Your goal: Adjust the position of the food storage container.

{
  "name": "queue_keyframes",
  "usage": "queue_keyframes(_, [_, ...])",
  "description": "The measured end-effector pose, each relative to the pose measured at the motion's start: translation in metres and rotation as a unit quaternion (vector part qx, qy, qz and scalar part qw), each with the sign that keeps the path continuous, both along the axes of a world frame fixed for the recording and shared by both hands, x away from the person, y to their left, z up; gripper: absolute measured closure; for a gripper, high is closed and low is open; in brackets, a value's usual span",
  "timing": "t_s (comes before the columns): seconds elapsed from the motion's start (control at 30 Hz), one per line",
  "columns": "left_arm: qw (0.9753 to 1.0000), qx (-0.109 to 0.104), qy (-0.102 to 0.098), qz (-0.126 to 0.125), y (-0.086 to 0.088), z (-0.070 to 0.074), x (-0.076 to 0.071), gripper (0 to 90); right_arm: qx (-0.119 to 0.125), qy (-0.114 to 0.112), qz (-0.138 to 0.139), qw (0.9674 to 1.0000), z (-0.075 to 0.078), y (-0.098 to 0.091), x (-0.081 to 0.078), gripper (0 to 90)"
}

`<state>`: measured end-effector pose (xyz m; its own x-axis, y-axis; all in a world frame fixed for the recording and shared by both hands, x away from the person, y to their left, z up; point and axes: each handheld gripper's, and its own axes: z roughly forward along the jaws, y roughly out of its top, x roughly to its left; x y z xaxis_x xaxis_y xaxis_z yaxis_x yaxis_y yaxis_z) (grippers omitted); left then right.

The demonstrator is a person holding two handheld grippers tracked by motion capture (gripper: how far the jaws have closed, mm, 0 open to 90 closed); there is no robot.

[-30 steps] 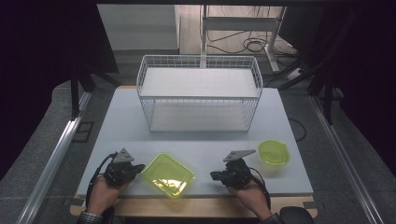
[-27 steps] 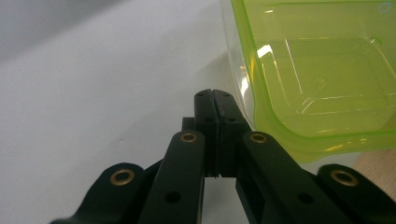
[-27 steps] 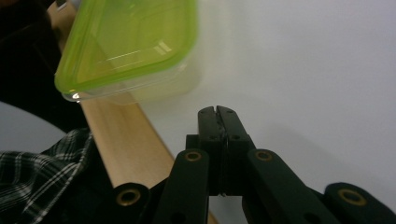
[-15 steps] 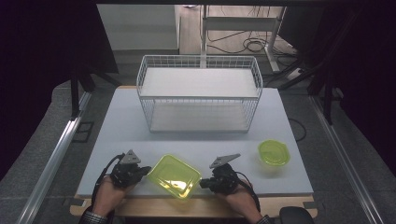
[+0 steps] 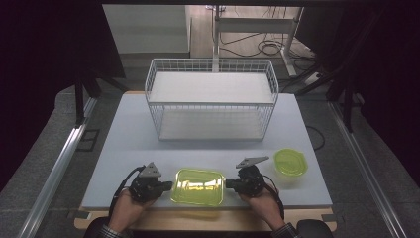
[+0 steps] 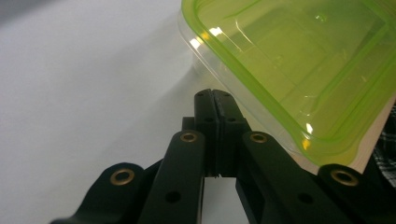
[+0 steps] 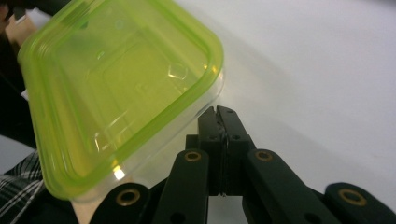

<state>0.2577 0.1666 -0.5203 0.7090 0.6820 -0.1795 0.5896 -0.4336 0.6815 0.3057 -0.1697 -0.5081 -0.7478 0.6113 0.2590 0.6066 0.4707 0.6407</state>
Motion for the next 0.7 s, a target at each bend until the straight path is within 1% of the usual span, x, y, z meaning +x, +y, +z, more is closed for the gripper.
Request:
queue_keyframes(0.07, [1.0000, -0.003, 0.002, -0.002, -0.005, 0.000, 0.000, 90.0, 0.002, -0.002, -0.008, 1.0000, 0.002, -0.002, 0.003, 88.5])
queue_keyframes(0.17, [0.9999, -0.013, 0.006, -0.007, -0.010, 0.001, 0.000, 90.0, 0.003, -0.002, -0.012, 0.9999, 0.002, -0.003, 0.006, 88.5])
queue_keyframes(0.23, [0.9999, -0.013, 0.007, -0.009, -0.013, 0.001, 0.000, 90.0, 0.002, -0.001, -0.014, 0.9999, 0.002, -0.002, 0.009, 88.4])
queue_keyframes(0.3, [0.9999, -0.012, 0.007, -0.007, -0.014, 0.000, 0.000, 90.0, -0.002, -0.003, -0.019, 0.9998, 0.002, -0.001, 0.012, 88.3])
queue_keyframes(0.4, [1.0000, 0.001, 0.007, 0.000, -0.016, -0.001, 0.001, 89.6, -0.007, -0.007, -0.028, 0.9996, 0.002, -0.003, 0.016, 88.3])
queue_keyframes(0.43, [1.0000, 0.001, 0.007, 0.000, -0.016, -0.001, 0.001, 89.5, -0.007, -0.007, -0.028, 0.9996, 0.002, -0.003, 0.016, 88.3])
queue_keyframes(0.47, [0.9999, -0.002, 0.011, 0.005, -0.012, -0.002, 0.001, 89.1, -0.012, -0.011, -0.031, 0.9994, 0.003, -0.008, 0.015, 88.3])
queue_keyframes(0.5, [0.9999, -0.002, 0.011, 0.005, -0.012, -0.002, 0.001, 89.0, -0.011, -0.010, -0.033, 0.9994, 0.004, -0.010, 0.013, 88.3])
queue_keyframes(0.53, [0.9998, -0.013, 0.013, 0.005, -0.008, -0.001, 0.000, 89.0, -0.008, -0.009, -0.033, 0.9994, 0.005, -0.012, 0.012, 88.3])
queue_keyframes(0.6, [0.9998, -0.012, 0.014, 0.002, -0.007, -0.001, -0.001, 88.5, -0.010, -0.008, -0.032, 0.9994, 0.006, -0.016, 0.007, 88.3])
queue_keyframes(0.7, [0.9998, -0.007, 0.019, -0.004, -0.007, -0.002, -0.003, 87.6, -0.008, 0.006, -0.020, 0.9997, 0.005, -0.019, -0.002, 88.2])
